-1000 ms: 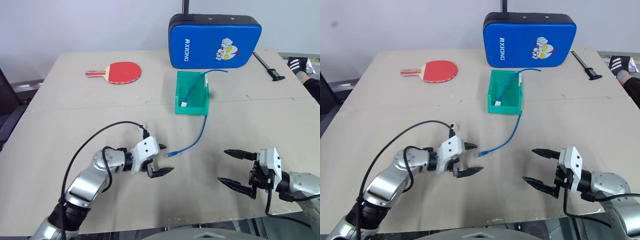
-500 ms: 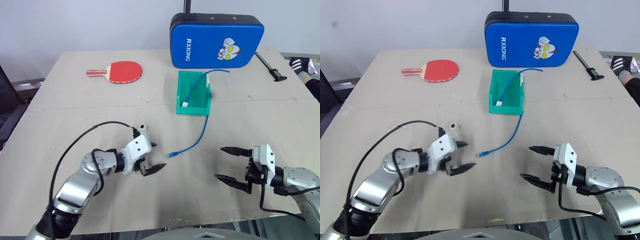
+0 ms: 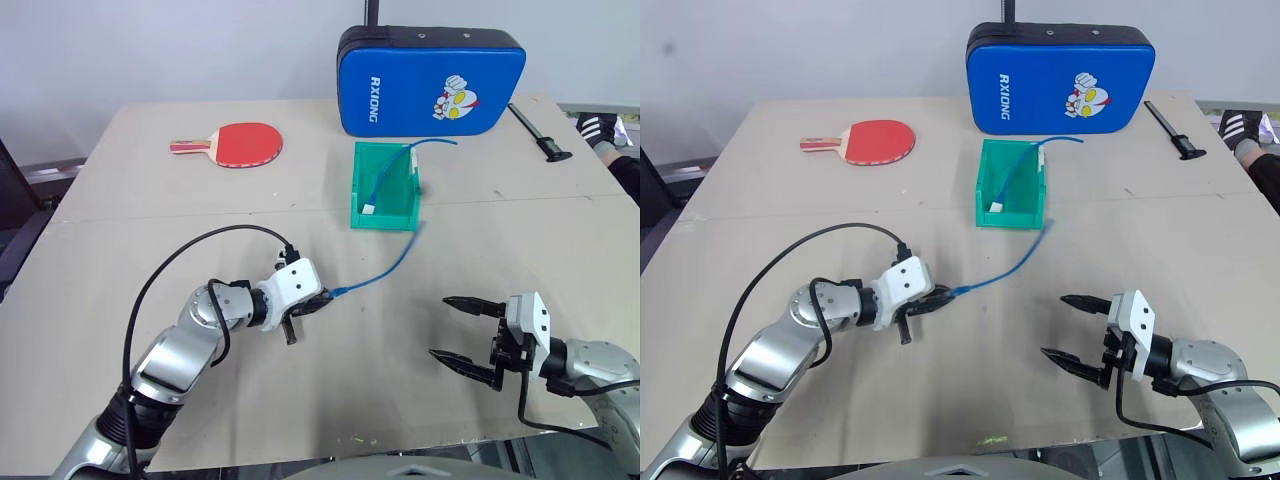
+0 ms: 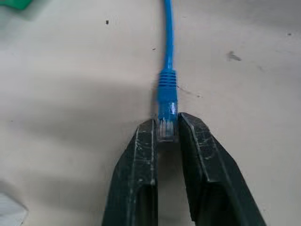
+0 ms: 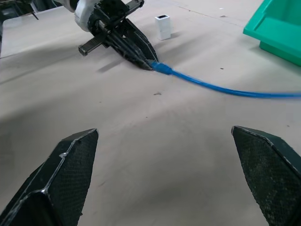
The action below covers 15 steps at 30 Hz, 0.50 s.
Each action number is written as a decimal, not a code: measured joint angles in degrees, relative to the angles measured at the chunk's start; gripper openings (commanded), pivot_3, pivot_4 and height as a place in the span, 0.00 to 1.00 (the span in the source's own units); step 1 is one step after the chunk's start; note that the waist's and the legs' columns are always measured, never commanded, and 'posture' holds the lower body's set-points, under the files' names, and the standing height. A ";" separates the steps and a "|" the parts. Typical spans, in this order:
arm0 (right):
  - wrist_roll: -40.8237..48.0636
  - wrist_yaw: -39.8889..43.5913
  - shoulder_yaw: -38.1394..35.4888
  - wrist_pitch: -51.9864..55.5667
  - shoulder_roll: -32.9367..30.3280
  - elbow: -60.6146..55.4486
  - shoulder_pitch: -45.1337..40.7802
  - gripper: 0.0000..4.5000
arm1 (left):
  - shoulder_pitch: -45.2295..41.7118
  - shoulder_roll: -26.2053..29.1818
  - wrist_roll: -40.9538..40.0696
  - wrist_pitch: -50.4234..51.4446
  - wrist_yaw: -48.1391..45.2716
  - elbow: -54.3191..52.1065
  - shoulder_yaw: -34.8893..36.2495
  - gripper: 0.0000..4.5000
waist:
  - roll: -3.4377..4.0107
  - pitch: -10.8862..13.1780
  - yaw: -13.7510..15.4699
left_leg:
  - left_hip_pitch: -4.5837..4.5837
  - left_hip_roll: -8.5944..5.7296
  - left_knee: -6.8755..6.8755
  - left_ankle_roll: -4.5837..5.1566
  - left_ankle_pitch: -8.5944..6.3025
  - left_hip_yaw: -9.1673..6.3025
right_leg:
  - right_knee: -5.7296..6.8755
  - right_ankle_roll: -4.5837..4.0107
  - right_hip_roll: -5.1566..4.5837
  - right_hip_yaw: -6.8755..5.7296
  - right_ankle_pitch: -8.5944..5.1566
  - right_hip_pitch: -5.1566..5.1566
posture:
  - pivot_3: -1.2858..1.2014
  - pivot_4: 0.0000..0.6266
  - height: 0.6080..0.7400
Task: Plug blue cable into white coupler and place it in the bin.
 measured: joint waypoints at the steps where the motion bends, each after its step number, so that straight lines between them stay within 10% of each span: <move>1: -0.15 -0.17 0.00 0.04 0.04 0.00 0.00 1.00 | 0.07 -0.20 -0.29 0.02 -0.20 0.02 0.20 0.01 | 0.00 0.00 0.00 | 0.00 -0.01 0.00 0.00 0.00 0.01 | -0.01 0.00 0.00 0.02 0.00 0.00 | 0.52 0.24 1.00; 15: 19.87 -8.91 -0.21 22.48 2.18 -8.09 -1.09 1.00 | 2.02 -13.72 -31.09 13.12 -1.85 -6.41 9.60 0.01 | -0.11 0.09 -0.20 | 0.00 0.04 0.04 0.01 0.00 -0.13 | 0.10 -0.02 -0.03 -0.01 0.01 0.01 | 0.52 0.24 1.00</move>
